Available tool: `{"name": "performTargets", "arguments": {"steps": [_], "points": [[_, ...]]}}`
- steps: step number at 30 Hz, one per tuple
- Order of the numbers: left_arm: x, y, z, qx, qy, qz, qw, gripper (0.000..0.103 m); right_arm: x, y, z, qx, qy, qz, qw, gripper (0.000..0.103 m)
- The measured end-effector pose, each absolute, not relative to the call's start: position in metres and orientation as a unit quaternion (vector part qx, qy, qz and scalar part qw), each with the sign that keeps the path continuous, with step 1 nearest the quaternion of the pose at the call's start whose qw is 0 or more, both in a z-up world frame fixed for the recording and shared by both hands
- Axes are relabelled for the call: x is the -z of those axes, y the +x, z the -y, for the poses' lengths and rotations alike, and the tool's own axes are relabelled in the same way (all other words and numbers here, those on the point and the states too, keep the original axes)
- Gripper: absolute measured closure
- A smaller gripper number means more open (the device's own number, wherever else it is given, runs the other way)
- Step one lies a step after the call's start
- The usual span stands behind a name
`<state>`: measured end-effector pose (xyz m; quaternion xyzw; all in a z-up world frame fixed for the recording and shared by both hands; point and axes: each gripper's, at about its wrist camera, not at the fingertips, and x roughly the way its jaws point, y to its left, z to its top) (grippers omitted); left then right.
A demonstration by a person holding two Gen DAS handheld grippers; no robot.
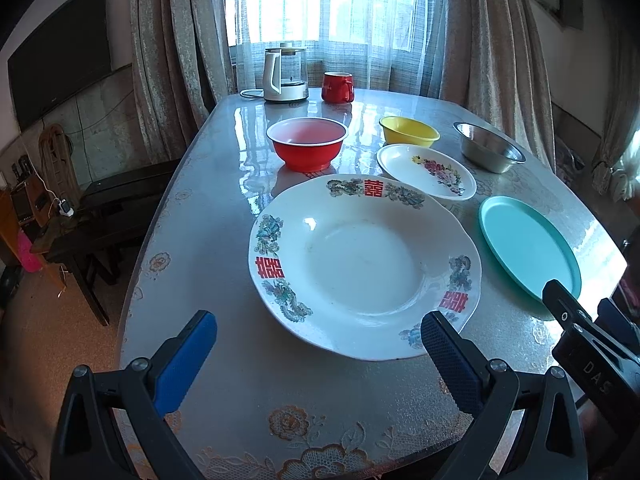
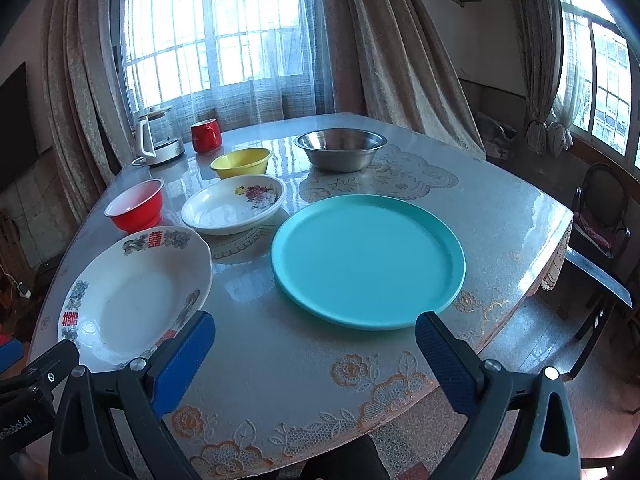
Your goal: Organize plates and bowls
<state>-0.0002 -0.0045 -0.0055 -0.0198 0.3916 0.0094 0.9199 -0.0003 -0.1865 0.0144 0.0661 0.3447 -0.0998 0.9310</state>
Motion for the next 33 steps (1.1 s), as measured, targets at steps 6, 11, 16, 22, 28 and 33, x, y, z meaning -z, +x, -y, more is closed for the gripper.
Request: {"name": "performTargets", "arguments": {"steps": [6,11,16,22,28,33], "points": [[0.0063,-0.0001,0.0049,-0.008,-0.020,-0.392,0.920,0.000,-0.0140,0.0008,0.1868,0.099,0.066,-0.347,0.930,0.001],[0.0064,-0.0004,0.0051,-0.007,-0.021,-0.391,0.920,0.000,-0.0135,0.0005,0.1871,0.099,0.066,-0.347,0.930,0.001],[0.0064,0.0002,0.0054,-0.007,-0.021,-0.392,0.920,0.000,-0.0128,0.0004,0.1869,0.098,0.066,-0.347,0.930,0.001],[0.0057,-0.0004,0.0051,-0.005,-0.021,-0.391,0.920,0.000,-0.0116,0.0002,0.1873,0.100,0.067,-0.350,0.929,0.001],[0.0062,-0.0006,0.0046,-0.002,-0.026,-0.391,0.920,0.000,-0.0115,0.0006,0.1878,0.099,0.067,-0.350,0.929,0.001],[0.0058,-0.0015,0.0049,0.001,-0.027,-0.389,0.921,0.000,-0.0108,0.0013,0.1869,0.098,0.065,-0.352,0.929,0.001]]}}
